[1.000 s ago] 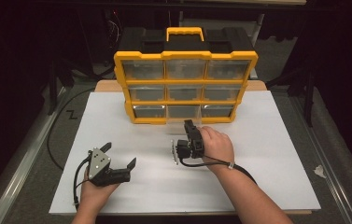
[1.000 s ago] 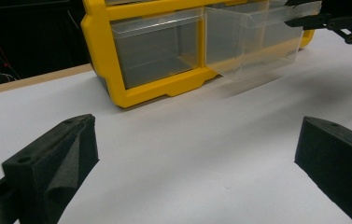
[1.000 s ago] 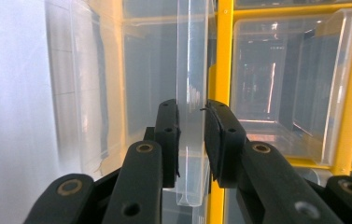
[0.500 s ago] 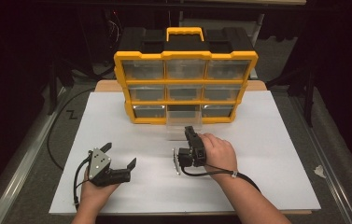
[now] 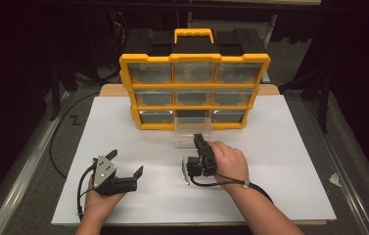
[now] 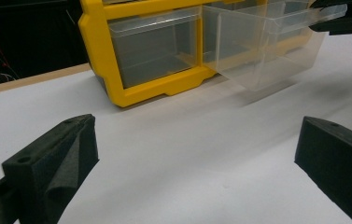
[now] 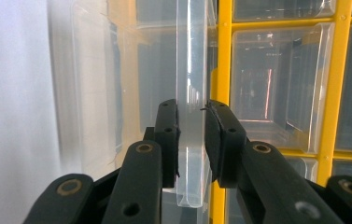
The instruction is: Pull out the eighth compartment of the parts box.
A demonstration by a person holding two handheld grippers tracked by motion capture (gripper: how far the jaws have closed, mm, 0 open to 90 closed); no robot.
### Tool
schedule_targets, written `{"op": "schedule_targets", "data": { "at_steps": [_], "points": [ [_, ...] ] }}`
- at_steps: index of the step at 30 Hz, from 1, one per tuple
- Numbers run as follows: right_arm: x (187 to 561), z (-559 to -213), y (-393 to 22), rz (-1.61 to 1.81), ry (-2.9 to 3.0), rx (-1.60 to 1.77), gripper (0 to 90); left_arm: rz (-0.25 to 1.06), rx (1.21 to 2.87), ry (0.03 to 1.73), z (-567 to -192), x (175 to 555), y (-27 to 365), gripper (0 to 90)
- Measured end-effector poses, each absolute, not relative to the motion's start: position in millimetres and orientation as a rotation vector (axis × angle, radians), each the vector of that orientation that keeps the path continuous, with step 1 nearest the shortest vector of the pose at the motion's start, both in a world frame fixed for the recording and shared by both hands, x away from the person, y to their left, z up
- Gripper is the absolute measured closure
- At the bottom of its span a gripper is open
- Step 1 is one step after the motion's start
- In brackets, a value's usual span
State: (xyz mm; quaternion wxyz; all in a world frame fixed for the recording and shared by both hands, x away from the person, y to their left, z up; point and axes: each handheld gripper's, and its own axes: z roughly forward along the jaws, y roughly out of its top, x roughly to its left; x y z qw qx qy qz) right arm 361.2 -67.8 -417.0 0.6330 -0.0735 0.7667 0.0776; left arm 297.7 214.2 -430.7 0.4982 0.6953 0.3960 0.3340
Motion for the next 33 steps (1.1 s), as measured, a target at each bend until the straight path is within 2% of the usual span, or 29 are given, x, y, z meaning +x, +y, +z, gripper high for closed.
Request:
{"op": "schedule_targets", "data": {
  "at_steps": [17,21,22,24,29,33],
  "points": [
    [367,-418,-66,0.180,1.753,-0.149,76.3,0.807,1.683,0.959,-431,298,214,0.4],
    [365,-415,-67,0.186,1.758,-0.152,67.9,0.806,1.684,0.957,-431,298,214,0.4],
    [362,-413,-68,0.199,1.766,-0.143,61.9,0.805,1.685,0.958,-431,299,214,0.4],
    [361,-413,-69,0.201,1.767,-0.144,60.2,0.805,1.686,0.960,-431,299,214,0.4],
    [355,-410,-81,0.234,1.798,-0.118,46.3,0.806,1.688,0.956,-432,298,214,0.4],
    [354,-413,-89,0.230,1.811,-0.111,42.3,0.813,1.683,0.954,-431,296,213,0.4]
  ]
}}
